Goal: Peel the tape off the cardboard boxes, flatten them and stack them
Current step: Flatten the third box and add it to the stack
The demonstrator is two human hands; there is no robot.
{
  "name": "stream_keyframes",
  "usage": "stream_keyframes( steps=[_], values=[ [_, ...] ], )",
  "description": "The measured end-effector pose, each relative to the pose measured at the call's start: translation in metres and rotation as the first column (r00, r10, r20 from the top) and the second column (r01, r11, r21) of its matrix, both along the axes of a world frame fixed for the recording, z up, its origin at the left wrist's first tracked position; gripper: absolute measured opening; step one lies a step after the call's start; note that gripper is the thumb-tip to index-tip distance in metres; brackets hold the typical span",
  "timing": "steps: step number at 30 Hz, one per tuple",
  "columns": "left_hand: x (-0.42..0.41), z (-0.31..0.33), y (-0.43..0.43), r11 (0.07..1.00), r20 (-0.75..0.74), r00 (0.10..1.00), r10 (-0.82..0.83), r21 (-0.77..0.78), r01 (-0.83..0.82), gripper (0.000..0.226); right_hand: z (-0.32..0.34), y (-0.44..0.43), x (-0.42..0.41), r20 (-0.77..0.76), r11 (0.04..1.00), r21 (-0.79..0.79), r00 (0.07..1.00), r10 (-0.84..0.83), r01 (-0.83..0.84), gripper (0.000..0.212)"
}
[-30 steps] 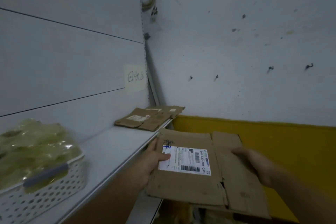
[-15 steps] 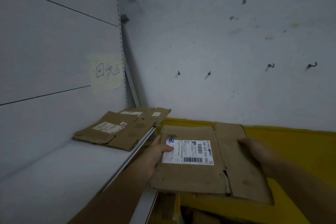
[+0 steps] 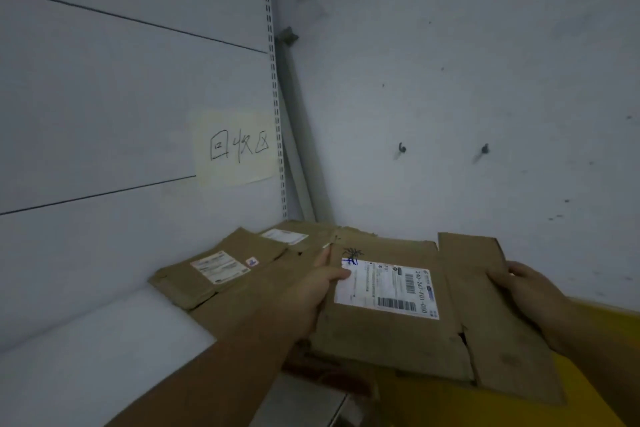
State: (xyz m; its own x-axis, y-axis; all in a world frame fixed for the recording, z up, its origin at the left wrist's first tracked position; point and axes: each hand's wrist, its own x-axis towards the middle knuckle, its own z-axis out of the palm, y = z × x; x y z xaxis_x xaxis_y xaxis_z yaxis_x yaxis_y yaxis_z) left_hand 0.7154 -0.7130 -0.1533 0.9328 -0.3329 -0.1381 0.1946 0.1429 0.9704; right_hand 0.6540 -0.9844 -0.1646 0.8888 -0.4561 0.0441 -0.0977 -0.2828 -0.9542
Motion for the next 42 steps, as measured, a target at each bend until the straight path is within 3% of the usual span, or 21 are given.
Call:
stream_keyframes(
  steps=[6, 11, 15, 23, 26, 32, 33, 35, 36, 37, 39, 40, 42],
  values=[
    [0.035, -0.001, 0.009, 0.991, -0.065, 0.988, 0.137, 0.005, -0.137, 0.049, -0.002, -0.003, 0.080, -0.008, 0.979, 0.043, 0.980, 0.200, -0.199, 0.045],
    [0.096, 0.003, 0.020, 0.951, -0.047, 0.953, 0.300, -0.070, -0.303, 0.061, 0.009, 0.009, 0.165, 0.061, 0.941, 0.093, 0.945, 0.322, -0.327, 0.046],
    [0.149, 0.006, 0.028, 0.934, -0.017, 0.936, 0.353, -0.054, -0.353, 0.059, 0.013, 0.016, 0.227, 0.020, 0.922, 0.068, 0.924, 0.381, -0.382, 0.047],
    [0.203, -0.005, 0.034, 0.887, -0.051, 0.890, 0.452, -0.078, -0.455, 0.063, 0.025, 0.029, 0.336, -0.072, 0.855, -0.052, 0.856, 0.513, -0.517, 0.043],
    [0.204, -0.001, 0.048, 0.836, -0.054, 0.839, 0.542, -0.060, -0.545, 0.047, 0.023, 0.060, 0.374, -0.078, 0.789, -0.196, 0.812, 0.579, -0.582, 0.047],
    [0.182, 0.002, 0.065, 0.553, -0.020, 0.553, 0.833, 0.023, -0.833, 0.037, 0.007, 0.136, 0.435, -0.039, 0.496, -0.331, 0.537, 0.843, -0.803, 0.036],
    [0.179, -0.001, 0.068, 0.467, 0.051, 0.477, 0.877, 0.136, -0.874, 0.042, 0.004, 0.149, 0.443, -0.035, 0.466, -0.333, 0.504, 0.863, -0.820, 0.033],
    [0.178, -0.001, 0.072, 0.197, 0.261, 0.303, 0.916, 0.366, -0.910, 0.053, -0.003, 0.174, 0.460, -0.015, 0.440, -0.348, 0.474, 0.880, -0.828, 0.030],
    [0.177, -0.001, 0.073, 0.083, 0.358, 0.260, 0.897, 0.440, -0.894, 0.054, -0.006, 0.186, 0.466, -0.006, 0.436, -0.362, 0.470, 0.883, -0.824, 0.030],
    [0.178, -0.004, 0.076, -0.027, 0.481, 0.278, 0.832, 0.535, -0.845, 0.053, -0.009, 0.198, 0.472, -0.002, 0.443, -0.383, 0.480, 0.877, -0.811, 0.033],
    [0.180, -0.008, 0.074, -0.302, 0.619, 0.530, 0.580, 0.767, -0.565, 0.051, -0.018, 0.217, 0.480, -0.065, 0.403, -0.545, 0.517, 0.854, -0.735, 0.035],
    [0.183, -0.014, 0.073, -0.365, 0.555, 0.670, 0.493, 0.831, -0.419, 0.051, -0.024, 0.223, 0.479, -0.119, 0.329, -0.655, 0.522, 0.844, -0.680, 0.035],
    [0.188, -0.028, 0.071, -0.251, 0.321, 0.806, 0.497, 0.942, -0.221, 0.056, -0.035, 0.233, 0.475, -0.180, 0.172, -0.820, 0.531, 0.828, -0.546, 0.034]
  ],
)
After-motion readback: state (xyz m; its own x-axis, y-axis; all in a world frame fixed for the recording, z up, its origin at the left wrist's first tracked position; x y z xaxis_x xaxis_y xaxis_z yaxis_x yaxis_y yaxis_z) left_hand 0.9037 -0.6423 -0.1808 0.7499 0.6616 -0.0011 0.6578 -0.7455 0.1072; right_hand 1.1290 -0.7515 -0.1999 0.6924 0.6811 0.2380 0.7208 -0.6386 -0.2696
